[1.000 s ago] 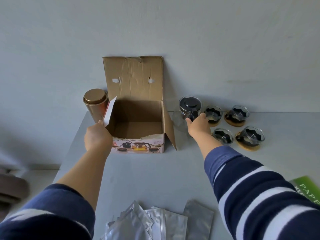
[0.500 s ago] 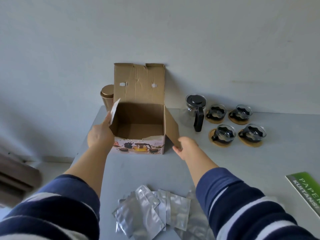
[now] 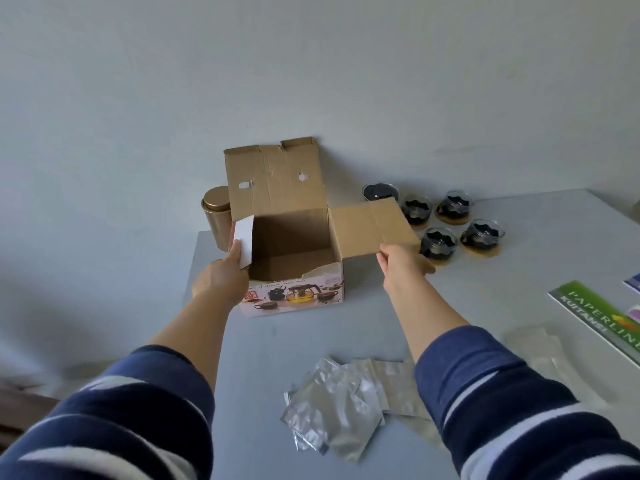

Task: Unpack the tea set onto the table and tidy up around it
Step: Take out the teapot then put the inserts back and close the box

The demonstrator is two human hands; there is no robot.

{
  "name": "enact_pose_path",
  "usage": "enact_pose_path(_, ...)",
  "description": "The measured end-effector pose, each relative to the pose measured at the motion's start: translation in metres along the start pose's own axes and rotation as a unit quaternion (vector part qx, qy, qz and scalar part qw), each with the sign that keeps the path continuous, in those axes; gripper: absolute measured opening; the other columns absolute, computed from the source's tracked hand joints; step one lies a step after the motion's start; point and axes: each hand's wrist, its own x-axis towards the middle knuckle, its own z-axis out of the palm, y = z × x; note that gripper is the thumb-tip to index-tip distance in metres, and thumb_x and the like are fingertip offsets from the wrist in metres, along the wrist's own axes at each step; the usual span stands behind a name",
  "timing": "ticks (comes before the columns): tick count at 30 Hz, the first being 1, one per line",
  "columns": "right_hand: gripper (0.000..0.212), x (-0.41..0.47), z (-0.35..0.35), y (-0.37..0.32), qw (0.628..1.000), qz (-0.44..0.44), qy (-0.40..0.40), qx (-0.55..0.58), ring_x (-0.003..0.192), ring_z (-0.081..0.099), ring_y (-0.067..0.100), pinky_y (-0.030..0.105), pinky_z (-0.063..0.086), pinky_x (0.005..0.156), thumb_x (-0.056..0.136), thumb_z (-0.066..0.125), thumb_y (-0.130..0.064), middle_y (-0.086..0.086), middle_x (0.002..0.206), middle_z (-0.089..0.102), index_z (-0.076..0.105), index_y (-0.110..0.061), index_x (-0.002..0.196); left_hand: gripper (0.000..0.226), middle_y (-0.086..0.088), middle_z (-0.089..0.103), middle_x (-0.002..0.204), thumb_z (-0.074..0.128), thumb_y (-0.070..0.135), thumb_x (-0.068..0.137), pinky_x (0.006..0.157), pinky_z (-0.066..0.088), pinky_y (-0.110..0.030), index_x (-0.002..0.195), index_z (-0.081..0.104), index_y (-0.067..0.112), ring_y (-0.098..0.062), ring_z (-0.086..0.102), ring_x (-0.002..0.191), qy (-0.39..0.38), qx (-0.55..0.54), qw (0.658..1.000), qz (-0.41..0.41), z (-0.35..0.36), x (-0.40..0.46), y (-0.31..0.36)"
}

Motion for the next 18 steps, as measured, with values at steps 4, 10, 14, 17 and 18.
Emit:
enact_pose_path(4, 0.048, -0.001, 0.007, 0.007, 0.947, -0.233, -0.065, -0.213, 0.086, 0.065, 0.016, 0.034, 0.056, 0.082, 0.081, 0.067, -0.001, 0.002, 0.098, 0.067, 0.052, -0.010, 0.125, 0.059, -0.015, 0.060, 0.119, 0.031, 0.044, 0.099, 0.083, 0.055, -0.042, 0.152, 0.006, 0.035, -0.033, 0.060, 0.099, -0.004, -0.005, 0.999, 0.034, 0.009, 0.004, -0.001)
enact_pose_path(10, 0.027, -0.014, 0.017, 0.040, 0.683, -0.446, -0.221, -0.535, 0.086, 0.066, 0.015, 0.026, 0.053, 0.075, 0.083, 0.070, -0.021, 0.000, 0.096, 0.071, 0.069, -0.016, 0.110, 0.090, -0.012, 0.055, 0.131, 0.033, 0.076, 0.083, 0.089, 0.052, -0.043, 0.153, -0.002, 0.030, -0.032, 0.058, 0.110, -0.057, -0.042, 0.996, 0.061, 0.016, 0.007, -0.007)
enact_pose_path(14, 0.029, -0.005, 0.016, 0.062, 0.511, -0.491, -0.238, -0.665, 0.105, 0.058, 0.018, 0.031, 0.051, 0.077, 0.085, 0.069, -0.031, -0.003, 0.112, 0.068, 0.069, -0.023, 0.113, 0.098, -0.010, 0.049, 0.137, 0.046, 0.073, 0.081, 0.092, 0.050, -0.042, 0.154, -0.005, 0.030, -0.029, 0.054, 0.118, -0.070, -0.059, 0.993, 0.069, 0.016, 0.010, -0.010)
enact_pose_path(17, 0.027, 0.005, 0.026, 0.065, 0.457, -0.488, -0.228, -0.708, 0.108, 0.053, 0.019, 0.034, 0.051, 0.076, 0.086, 0.067, -0.032, -0.005, 0.114, 0.065, 0.069, -0.024, 0.112, 0.098, -0.007, 0.045, 0.143, 0.047, 0.073, 0.080, 0.088, 0.050, -0.040, 0.154, -0.003, 0.031, -0.028, 0.052, 0.121, -0.057, -0.051, 0.995, 0.069, 0.018, 0.020, -0.007)
enact_pose_path(18, 0.027, 0.009, 0.030, 0.064, 0.452, -0.478, -0.229, -0.717, 0.109, 0.052, 0.019, 0.035, 0.049, 0.078, 0.086, 0.067, -0.032, -0.005, 0.115, 0.064, 0.069, -0.025, 0.112, 0.097, -0.006, 0.043, 0.145, 0.046, 0.073, 0.080, 0.087, 0.050, -0.039, 0.154, -0.002, 0.031, -0.028, 0.052, 0.122, -0.051, -0.043, 0.995, 0.068, 0.018, 0.024, -0.005)
